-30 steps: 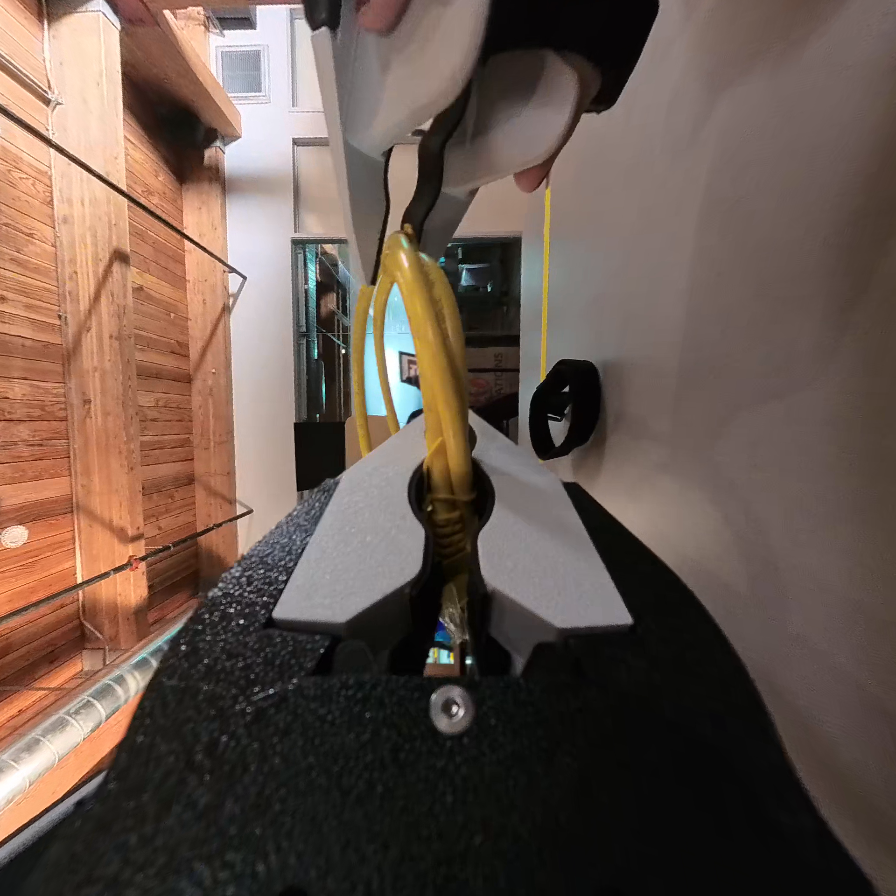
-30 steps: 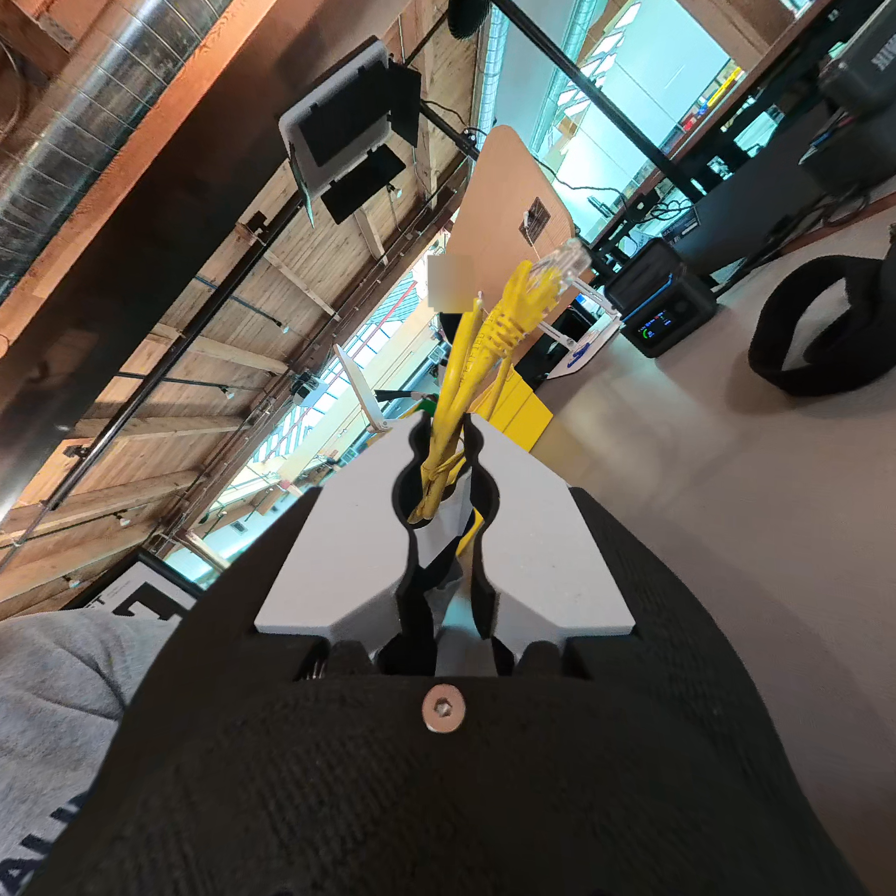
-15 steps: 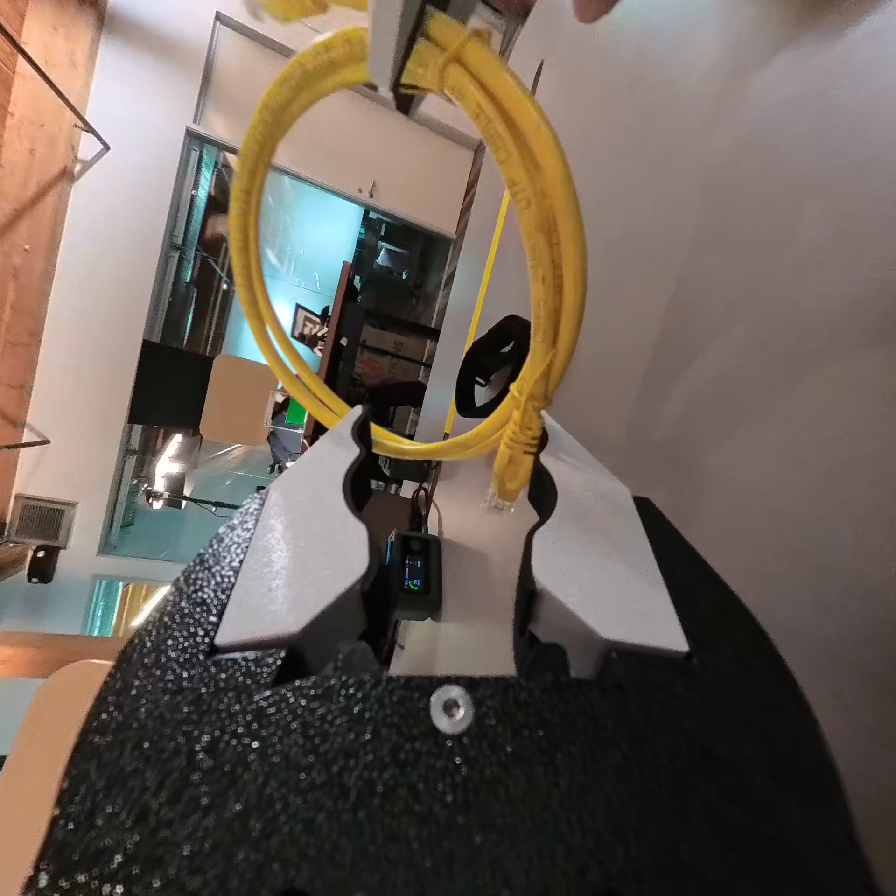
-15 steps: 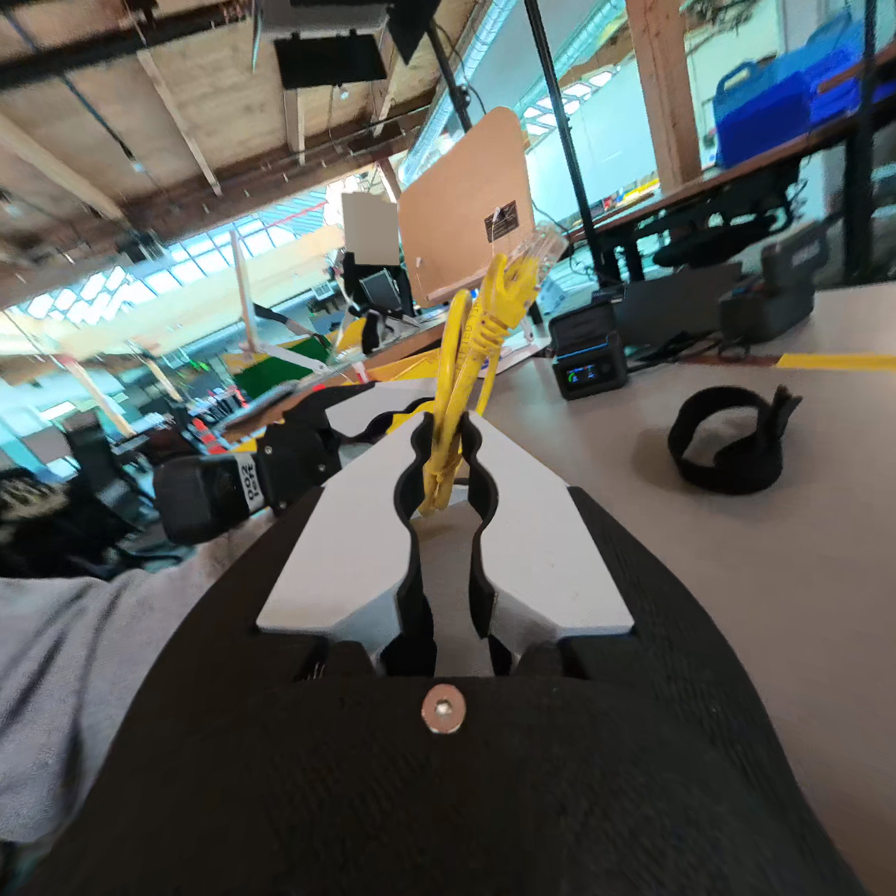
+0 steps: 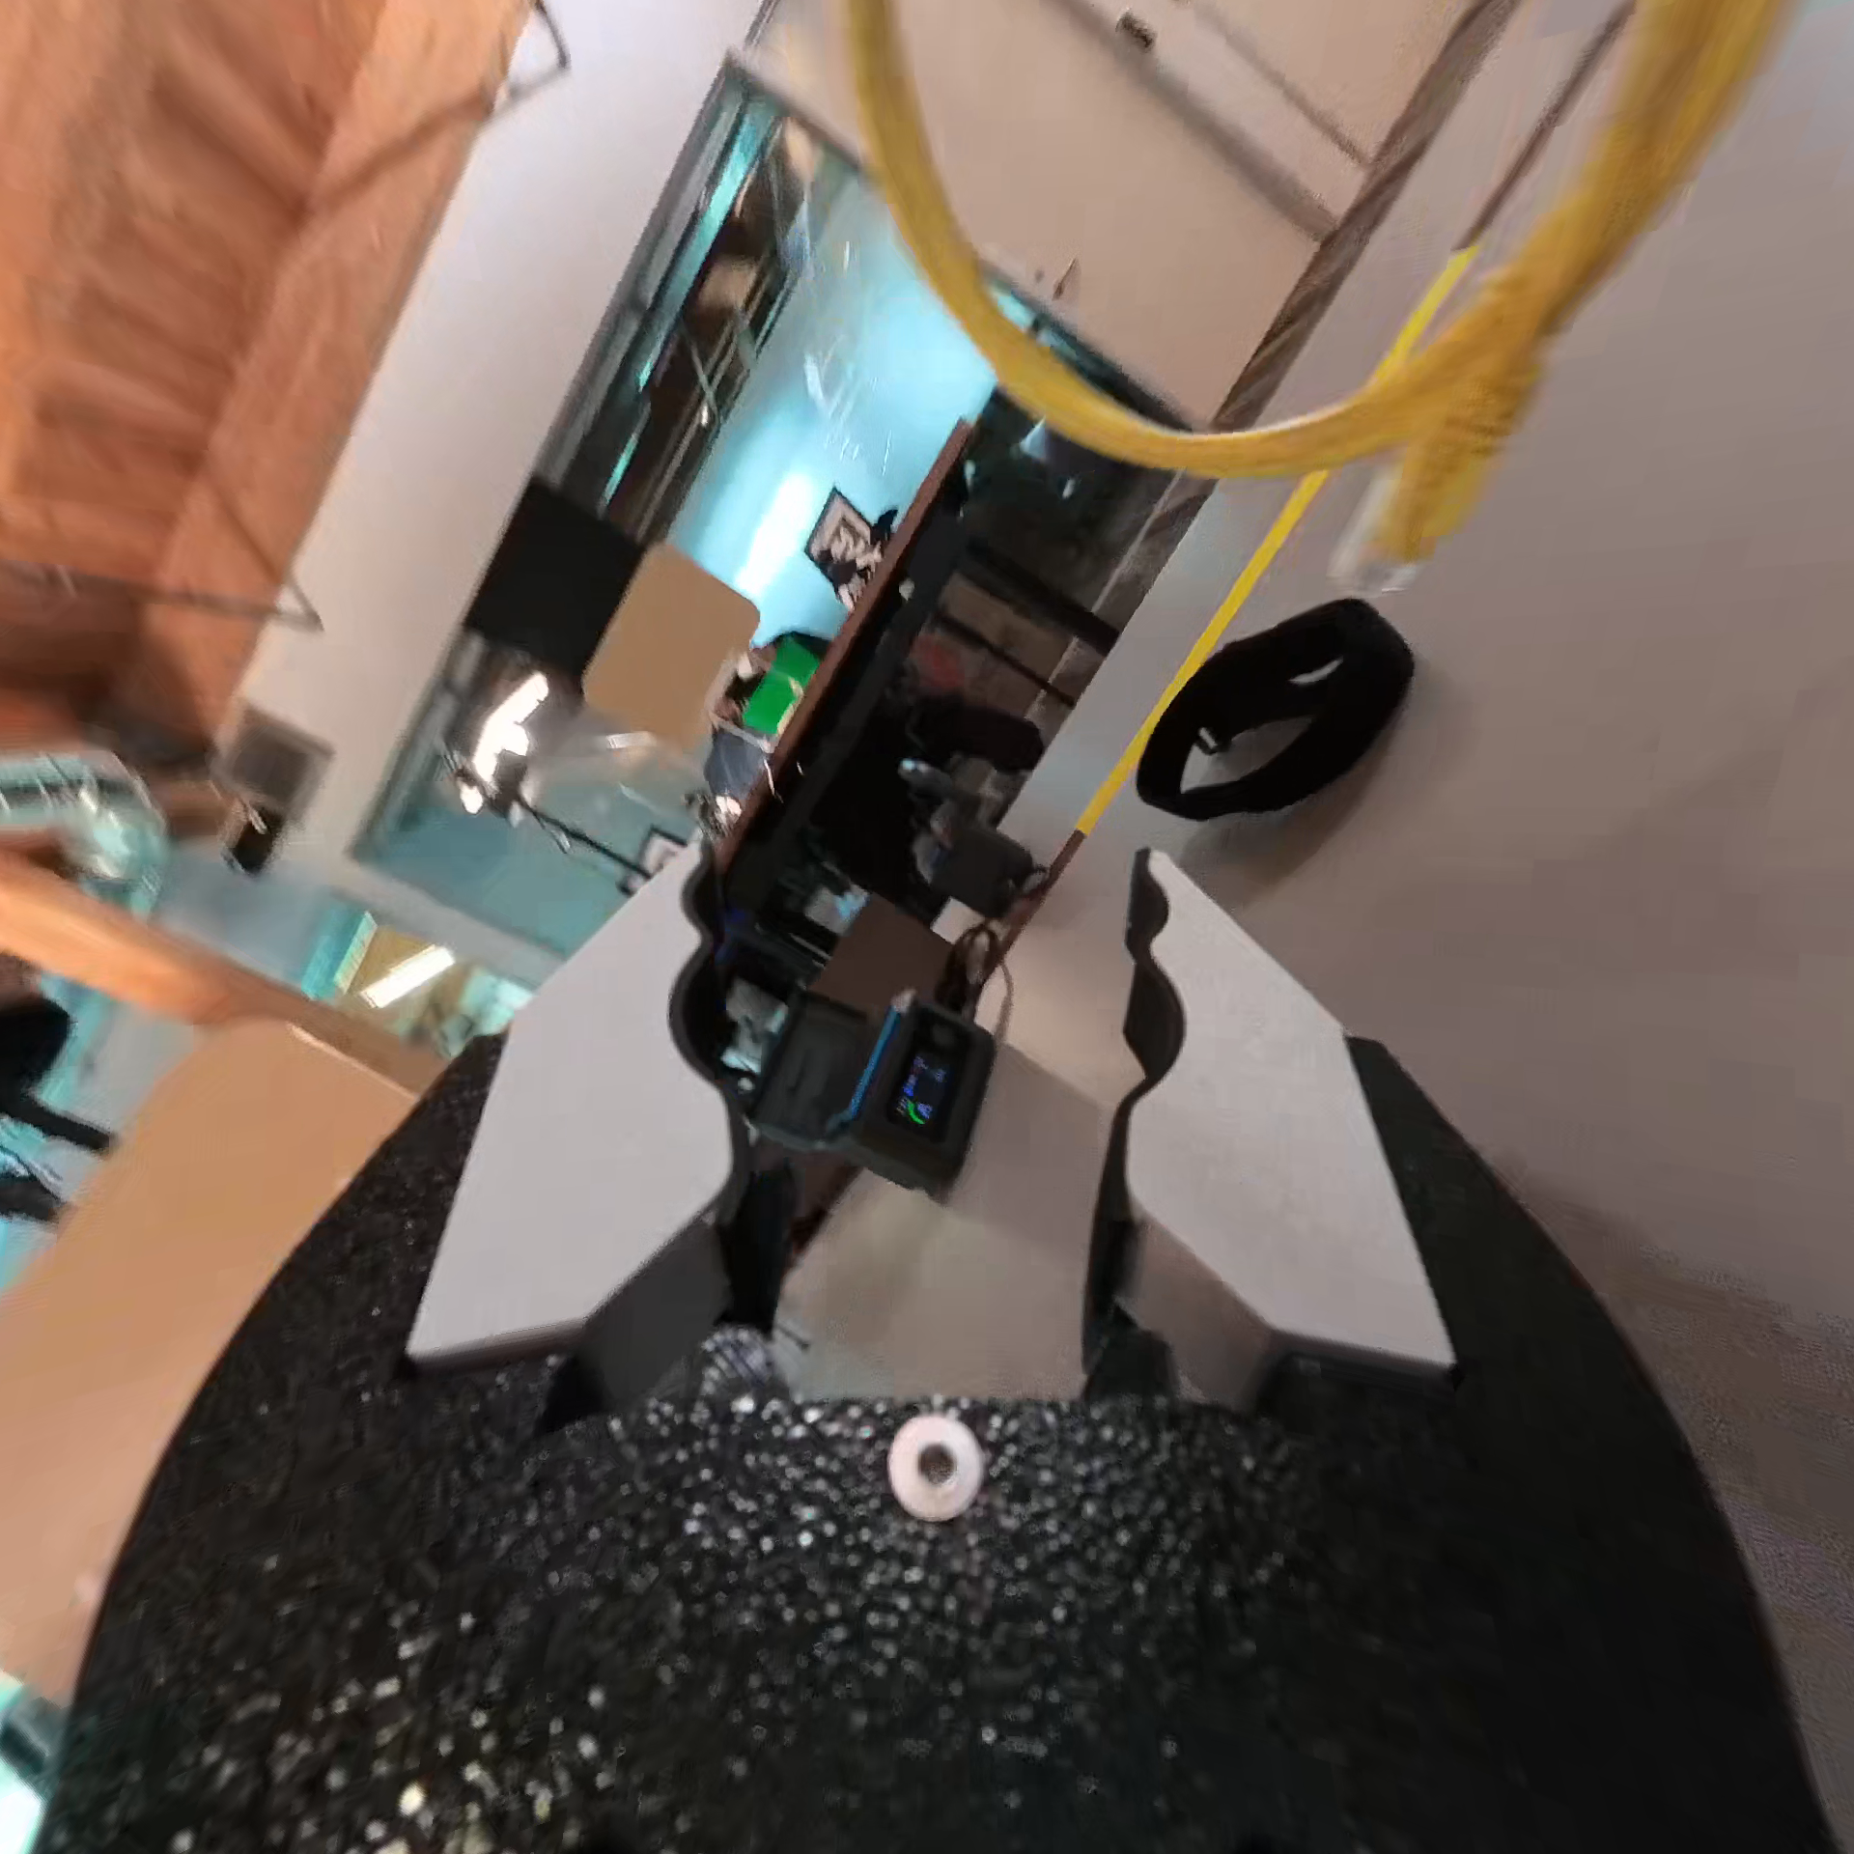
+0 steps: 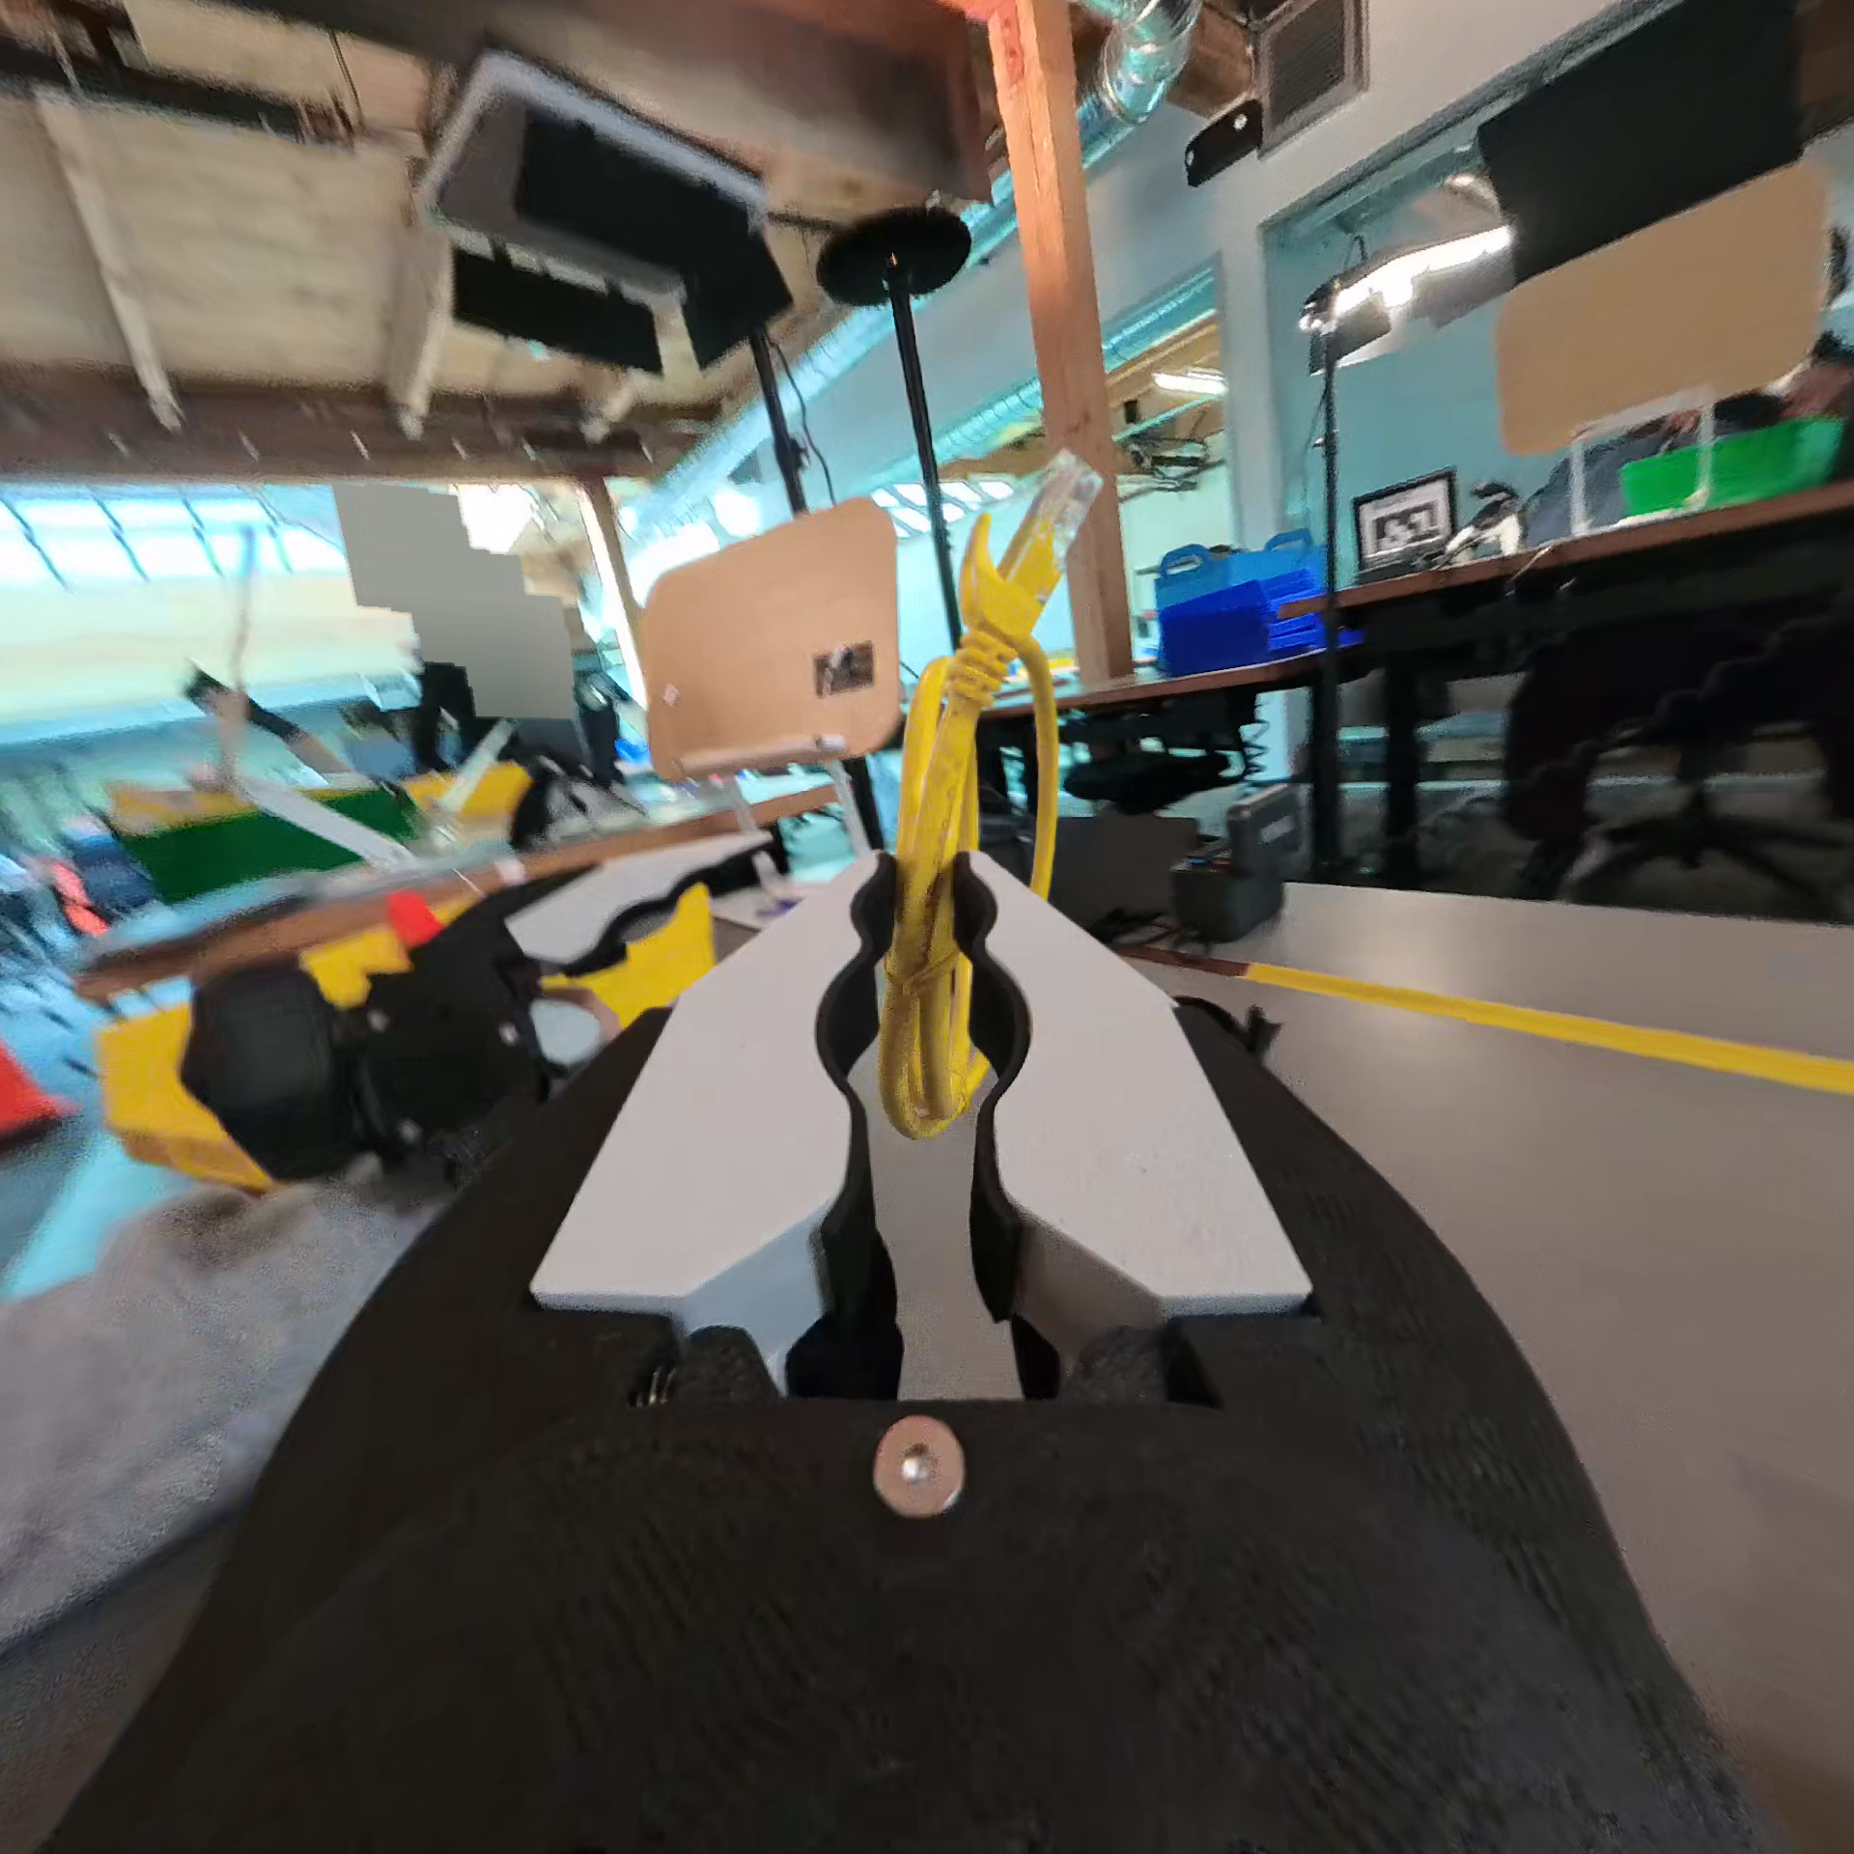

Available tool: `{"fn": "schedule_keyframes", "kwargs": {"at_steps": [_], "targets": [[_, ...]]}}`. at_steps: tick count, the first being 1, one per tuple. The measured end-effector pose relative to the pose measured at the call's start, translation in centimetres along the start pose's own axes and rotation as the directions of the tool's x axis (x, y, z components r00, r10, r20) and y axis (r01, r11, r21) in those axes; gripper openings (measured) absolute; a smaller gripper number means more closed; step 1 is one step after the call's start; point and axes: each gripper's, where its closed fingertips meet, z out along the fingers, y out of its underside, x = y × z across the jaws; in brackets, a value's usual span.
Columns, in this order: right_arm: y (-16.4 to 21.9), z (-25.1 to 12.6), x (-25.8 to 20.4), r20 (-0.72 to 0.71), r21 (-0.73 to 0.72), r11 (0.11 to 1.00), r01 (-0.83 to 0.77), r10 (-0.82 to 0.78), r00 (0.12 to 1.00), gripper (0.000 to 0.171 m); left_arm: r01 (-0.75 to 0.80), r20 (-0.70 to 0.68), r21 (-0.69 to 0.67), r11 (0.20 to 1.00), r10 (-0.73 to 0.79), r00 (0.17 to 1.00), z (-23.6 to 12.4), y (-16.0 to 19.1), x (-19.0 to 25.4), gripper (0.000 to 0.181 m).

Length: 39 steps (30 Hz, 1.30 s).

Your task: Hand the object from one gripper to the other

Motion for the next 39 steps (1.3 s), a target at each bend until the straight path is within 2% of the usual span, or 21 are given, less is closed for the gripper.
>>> {"fn": "schedule_keyframes", "kwargs": {"at_steps": [3,6,10,13,16,21,26,28,31,33,35,37,39], "targets": [[1.1,0.5,-0.6,-0.051,-0.073,0.974,0.215,-0.219,0.974,0.010,0.210,-0.003,0.011,0.978,-0.210,0.978,0.3,0.3,-0.7,0.077],[2.2,0.8,-0.5,-0.105,-0.137,0.905,0.402,-0.417,0.903,0.009,0.396,-0.013,0.072,0.916,-0.396,0.918,0.1,-0.4,-1.5,0.073],[3.3,0.9,0.2,-0.143,-0.199,0.810,0.551,-0.580,0.802,0.010,0.643,-0.077,0.167,0.747,-0.640,0.764,-0.2,-1.3,-2.5,0.065],[4.3,1.0,0.9,-0.154,-0.240,0.756,0.609,-0.649,0.745,0.010,0.764,-0.105,0.199,0.614,-0.762,0.639,-0.4,-0.9,-3.3,0.064],[5.2,1.2,1.2,-0.145,-0.266,0.746,0.611,-0.658,0.739,0.010,0.806,-0.093,0.202,0.556,-0.809,0.581,-0.4,0.1,-3.8,0.063],[5.4,1.1,1.2,-0.147,-0.280,0.718,0.637,-0.688,0.711,0.010,0.826,-0.077,0.209,0.524,-0.833,0.548,-0.4,0.9,-4.3,0.061],[5.1,1.0,0.2,-0.135,-0.293,0.652,0.699,-0.752,0.645,0.010,0.808,-0.072,0.215,0.549,-0.816,0.573,-0.3,0.8,-4.3,0.060],[3.3,0.7,-1.0,-0.156,-0.276,0.636,0.721,-0.770,0.619,0.010,0.789,-0.066,0.213,0.577,-0.797,0.601,-0.4,0.7,-4.2,0.060],[-2.6,-1.2,-4.7,-0.176,-0.205,0.702,0.682,-0.712,0.680,0.010,0.763,-0.051,0.220,0.608,-0.774,0.631,-0.6,0.5,-4.3,0.060],[-6.8,-3.5,-6.5,-0.157,-0.230,0.725,0.650,-0.686,0.710,0.010,0.749,-0.050,0.218,0.625,-0.760,0.648,-0.5,0.4,-4.1,0.060],[-9.9,-6.5,-6.4,-0.127,-0.334,0.769,0.546,-0.610,0.782,0.010,0.744,-0.048,0.205,0.636,-0.753,0.657,-0.5,0.5,-3.8,0.060],[-11.6,-10.2,-4.3,-0.123,-0.471,0.799,0.374,-0.479,0.869,0.009,0.749,-0.047,0.210,0.629,-0.758,0.650,-0.6,0.5,-3.9,0.061],[-11.7,-14.4,0.2,-0.204,-0.651,0.734,0.194,-0.415,0.887,0.010,0.753,-0.037,0.212,0.624,-0.764,0.644,-0.7,0.8,-4.2,0.060]]}}
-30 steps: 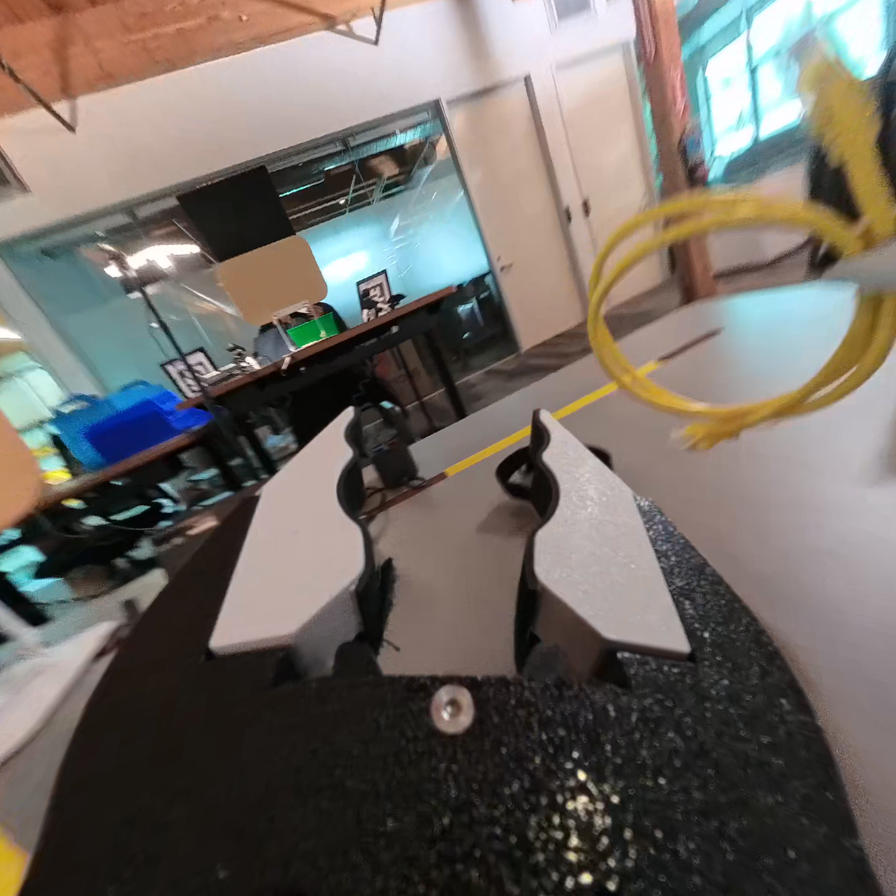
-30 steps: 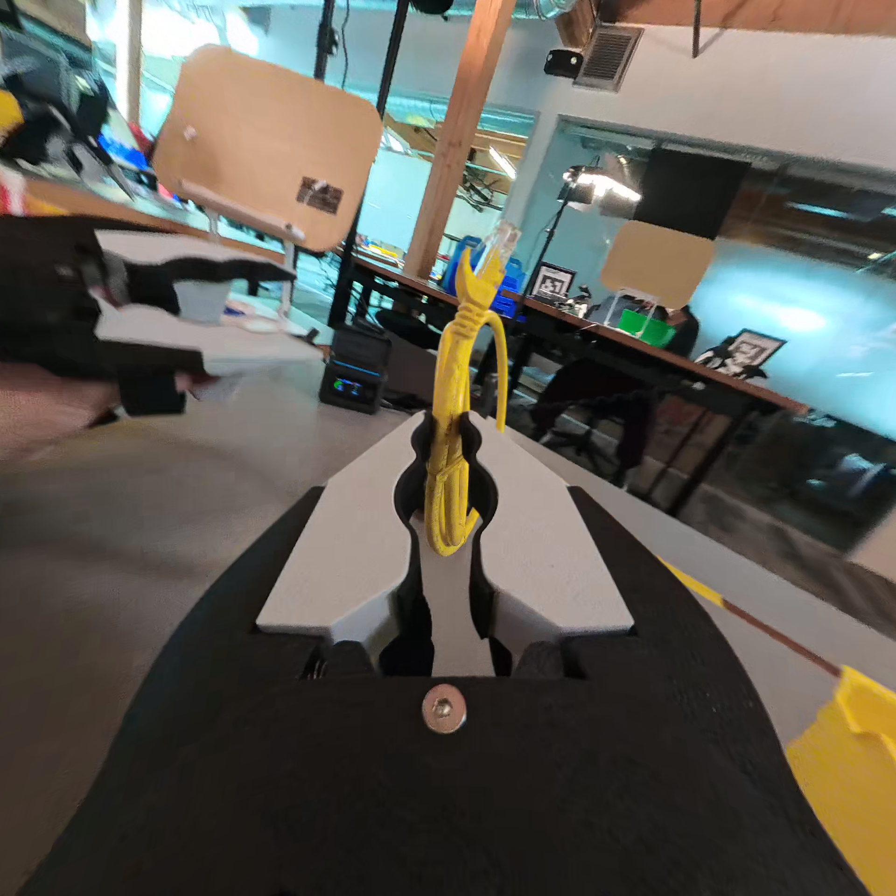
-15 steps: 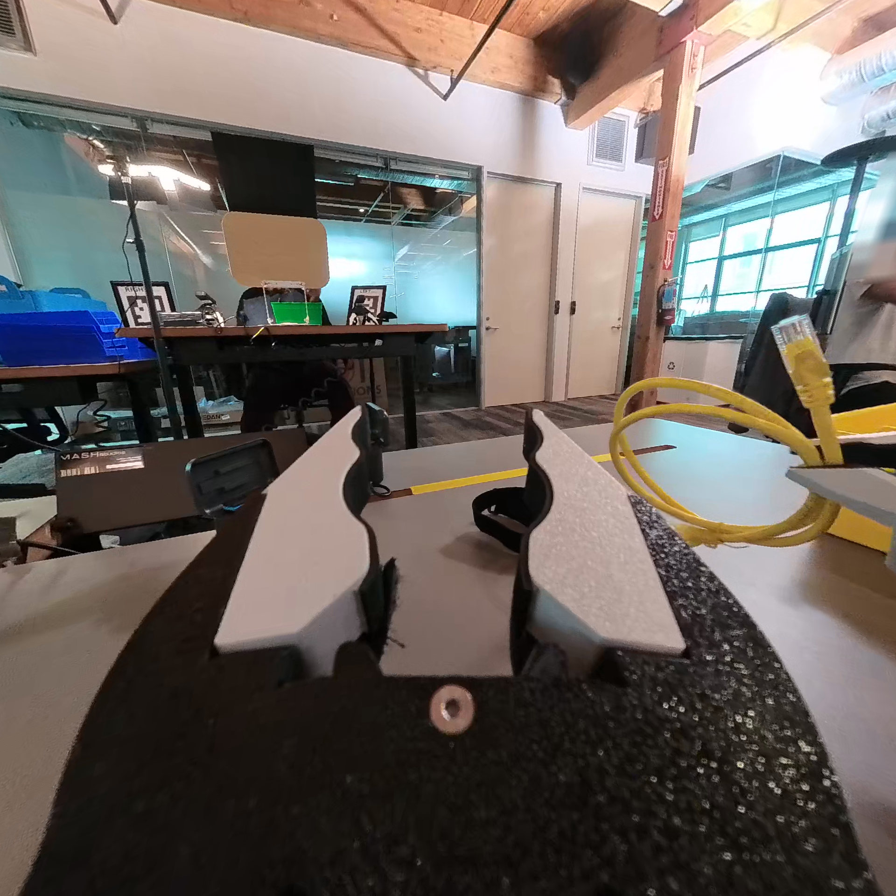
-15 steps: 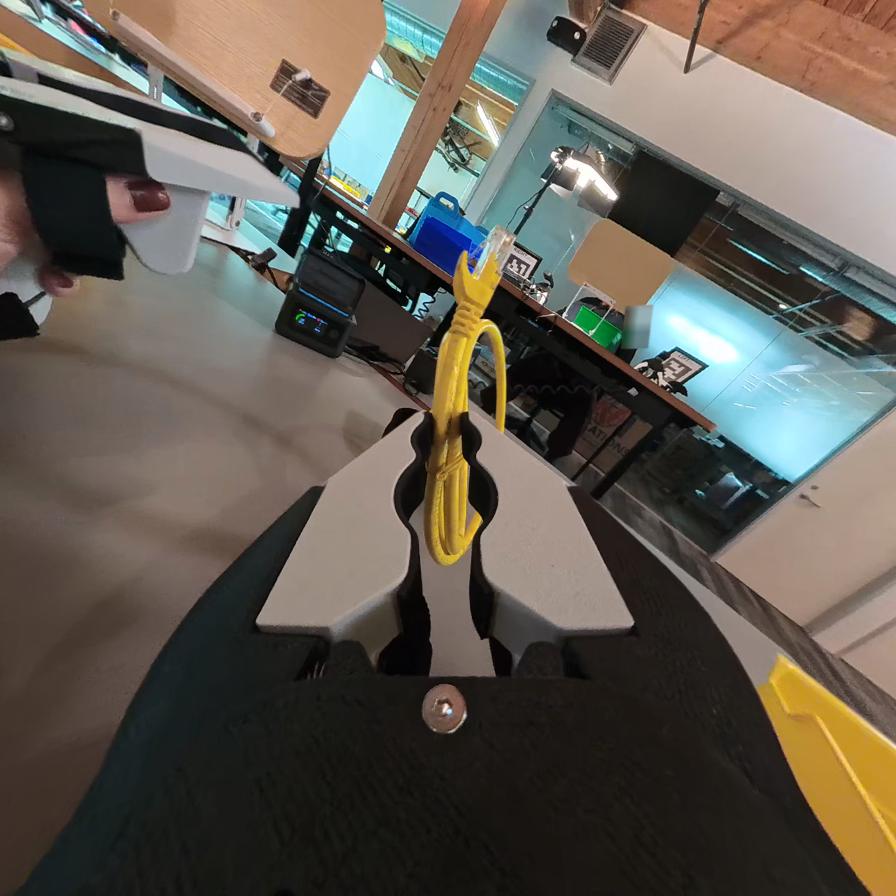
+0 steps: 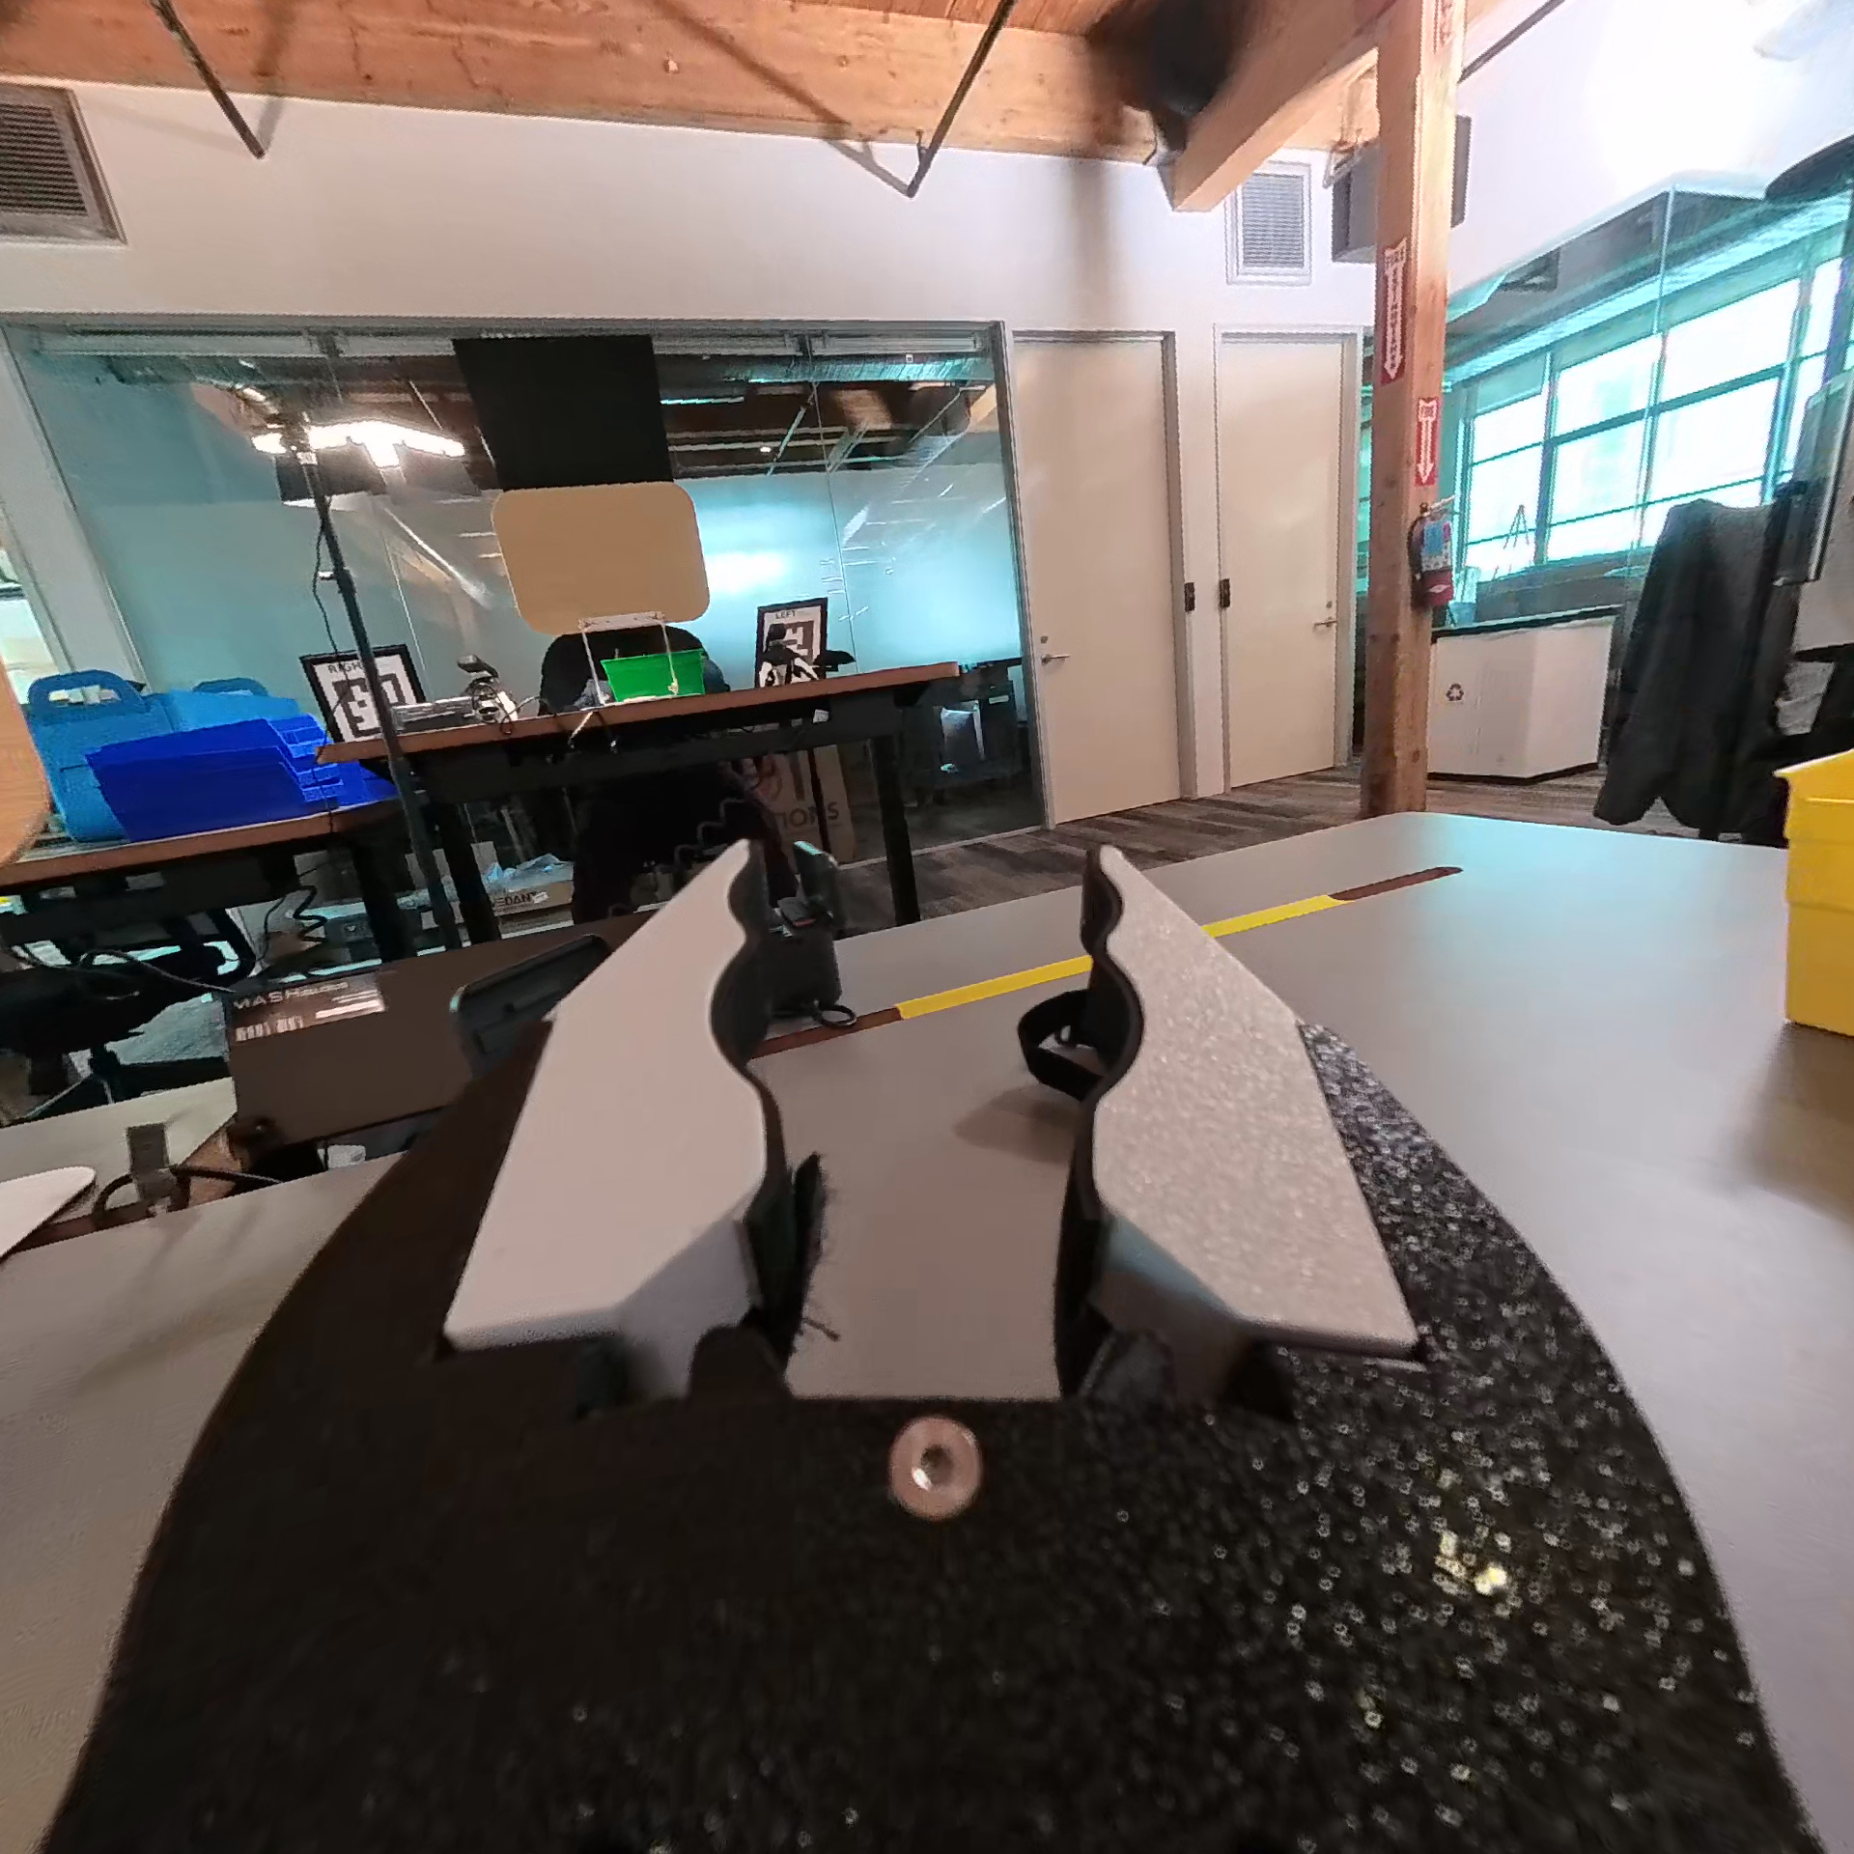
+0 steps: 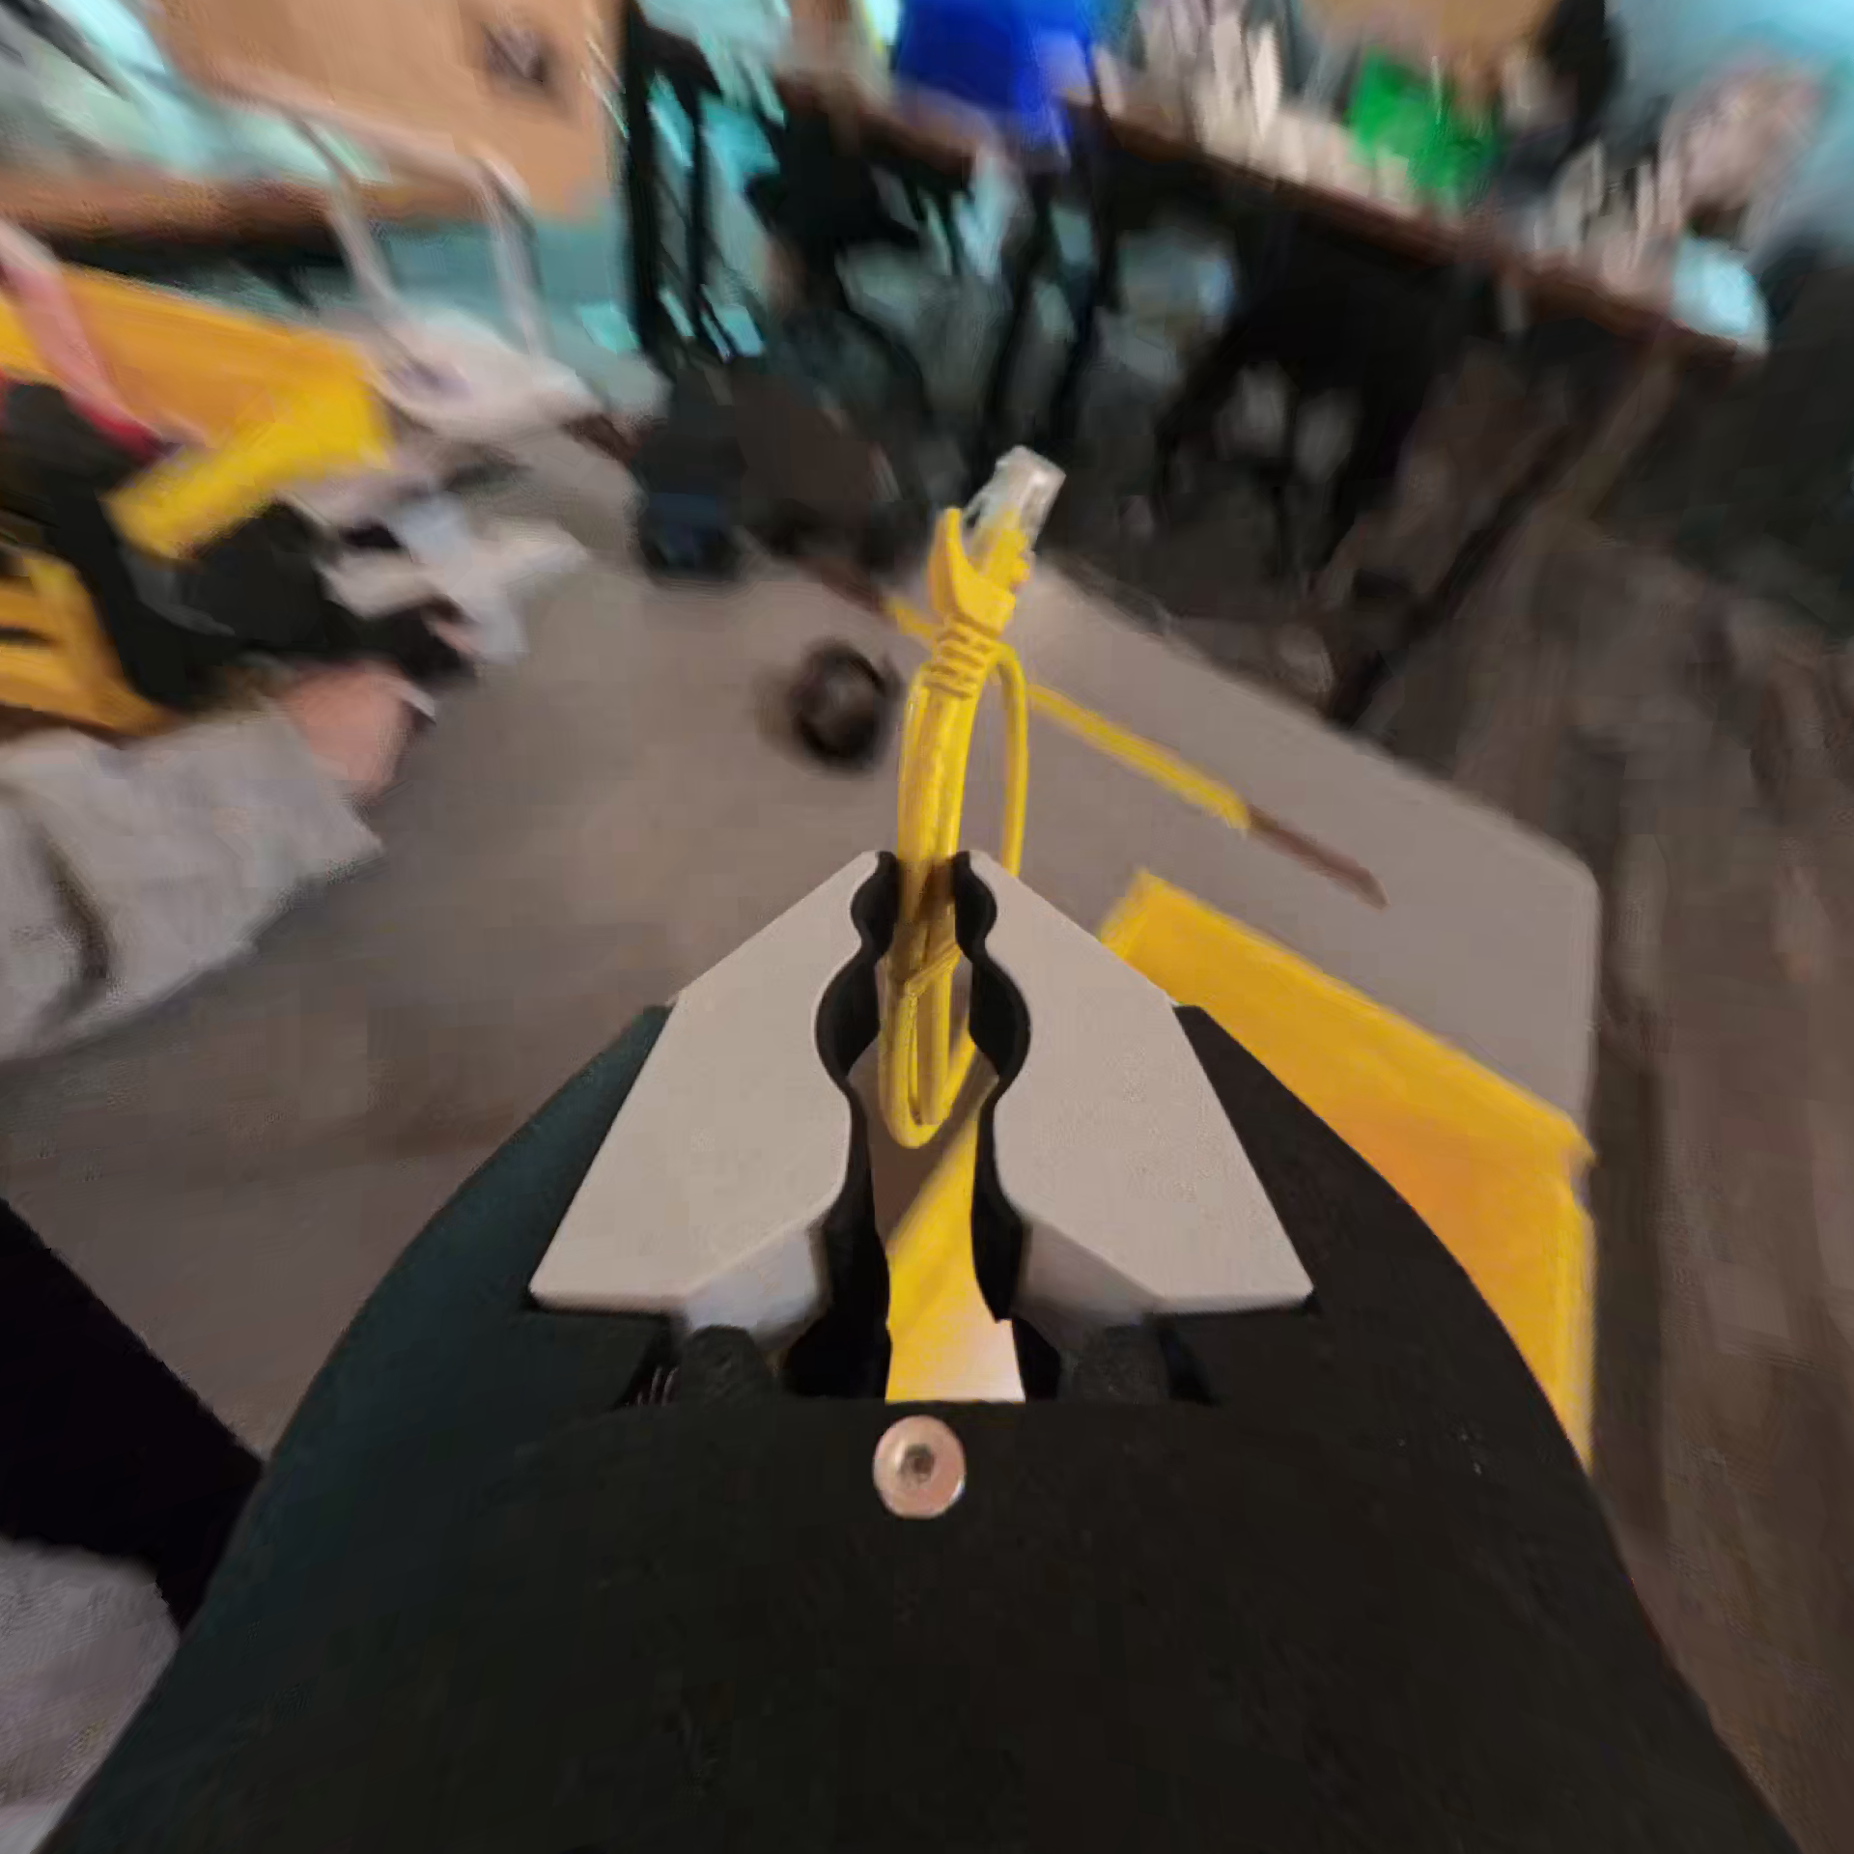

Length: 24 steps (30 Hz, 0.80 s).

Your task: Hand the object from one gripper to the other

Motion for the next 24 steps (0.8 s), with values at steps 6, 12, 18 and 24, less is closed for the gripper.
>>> {"fn": "schedule_keyframes", "kwargs": {"at_steps": [6,12,18,24], "targets": [[9.8,-0.3,11.6,-0.312,-0.504,0.860,-0.074,-0.102,0.944,0.010,0.010,0.020,-0.023,1.000,-0.010,1.000,-0.4,0.2,-0.7,0.065],[10.8,2.5,9.9,-0.293,-0.541,0.835,-0.101,-0.074,0.953,0.082,0.018,0.057,-0.063,0.998,-0.015,0.998,-0.5,0.8,-1.4,0.085],[-3.2,11.7,-4.3,0.062,-0.110,0.994,-0.021,0.028,0.998,0.052,-0.006,0.055,-0.083,0.997,0.011,0.998,-0.6,1.0,-1.5,0.081],[1.7,30.7,-6.6,0.213,-0.361,0.920,-0.154,0.242,0.947,0.048,0.043,-0.005,-0.081,0.996,-0.043,0.999,-0.4,0.9,-1.0,0.078]]}}
